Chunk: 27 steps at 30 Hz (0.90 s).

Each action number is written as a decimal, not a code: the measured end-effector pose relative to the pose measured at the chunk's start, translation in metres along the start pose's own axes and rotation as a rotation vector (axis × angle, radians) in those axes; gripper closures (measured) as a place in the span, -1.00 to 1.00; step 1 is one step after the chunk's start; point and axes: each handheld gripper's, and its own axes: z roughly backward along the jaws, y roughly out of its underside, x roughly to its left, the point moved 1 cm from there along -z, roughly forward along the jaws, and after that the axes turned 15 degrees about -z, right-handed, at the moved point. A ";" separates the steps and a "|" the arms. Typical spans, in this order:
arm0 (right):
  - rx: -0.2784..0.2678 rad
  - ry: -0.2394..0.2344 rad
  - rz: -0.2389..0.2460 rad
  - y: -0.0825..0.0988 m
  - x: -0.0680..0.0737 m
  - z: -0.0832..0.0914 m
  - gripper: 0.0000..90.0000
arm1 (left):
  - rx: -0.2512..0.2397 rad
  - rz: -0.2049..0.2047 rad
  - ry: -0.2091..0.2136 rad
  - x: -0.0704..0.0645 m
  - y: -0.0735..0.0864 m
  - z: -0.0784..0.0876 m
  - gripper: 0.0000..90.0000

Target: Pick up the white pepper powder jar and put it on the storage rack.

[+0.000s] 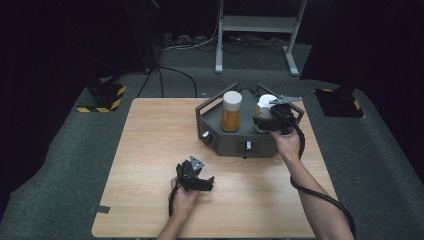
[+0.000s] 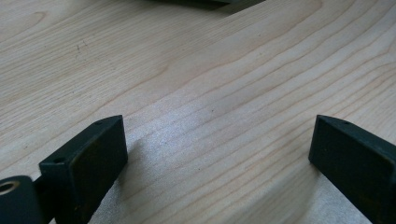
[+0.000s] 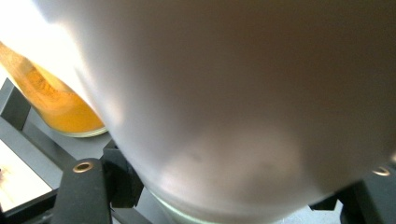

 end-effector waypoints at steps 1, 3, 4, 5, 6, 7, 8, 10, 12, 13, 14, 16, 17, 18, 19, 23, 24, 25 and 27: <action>0.000 -0.001 -0.001 0.000 0.000 0.000 -0.33 | 0.000 0.001 0.000 0.000 0.000 0.000 -0.90; 0.002 0.001 0.001 0.000 0.000 0.000 -0.42 | 0.000 0.001 0.000 0.000 0.000 0.000 -0.90; 0.004 0.004 0.003 0.000 0.001 0.000 -0.52 | 0.000 0.001 0.000 0.000 0.000 0.000 -0.90; 0.006 0.000 0.002 0.000 -0.001 -0.001 -0.59 | 0.000 0.001 0.000 0.000 0.000 0.000 -0.90; 0.008 -0.001 -0.006 0.001 -0.002 -0.001 -0.68 | 0.000 0.001 0.000 0.000 0.000 0.000 -0.90; 0.003 -0.002 -0.009 0.003 -0.003 -0.001 -0.73 | 0.000 0.001 0.000 0.000 0.000 0.000 -0.90; 0.000 -0.002 -0.011 0.004 -0.004 -0.001 -0.75 | 0.000 0.001 0.000 0.000 0.000 0.000 -0.90; -0.005 -0.005 -0.014 0.006 -0.005 0.001 -0.78 | 0.000 0.002 0.000 0.000 0.000 0.000 -0.90; -0.014 -0.020 -0.015 0.008 -0.008 0.003 -0.81 | 0.000 0.001 0.000 0.000 0.000 0.000 -0.90; -0.017 -0.026 -0.014 0.009 -0.009 0.004 -0.82 | 0.000 0.001 0.000 0.000 0.000 0.000 -0.90; -0.018 -0.031 -0.016 0.009 -0.010 0.006 -0.83 | -0.001 0.002 0.000 0.000 0.000 0.000 -0.90; -0.025 -0.040 -0.018 0.012 -0.012 0.008 -0.84 | -0.001 0.002 0.000 0.000 0.000 0.000 -0.90; -0.028 -0.042 -0.021 0.013 -0.013 0.009 -0.84 | 0.000 0.001 0.000 0.000 0.000 0.000 -0.90; -0.031 -0.050 -0.028 0.015 -0.015 0.011 -0.85 | 0.000 0.001 0.000 0.000 0.000 0.000 -0.90; -0.032 -0.053 -0.031 0.016 -0.016 0.012 -0.85 | -0.001 0.001 0.000 0.000 0.000 0.000 -0.90; -0.039 -0.058 -0.040 0.021 -0.019 0.017 -0.85 | 0.000 0.001 0.000 0.000 0.000 0.000 -0.90; -0.040 -0.059 -0.042 0.022 -0.019 0.018 -0.85 | 0.000 0.001 0.000 0.000 0.000 0.000 -0.90; -0.041 -0.060 -0.042 0.023 -0.020 0.019 -0.85 | 0.000 0.001 0.000 0.000 0.000 0.000 -0.90; -0.043 -0.062 -0.043 0.025 -0.020 0.022 -0.85 | 0.000 0.001 0.000 0.000 0.000 0.000 -0.90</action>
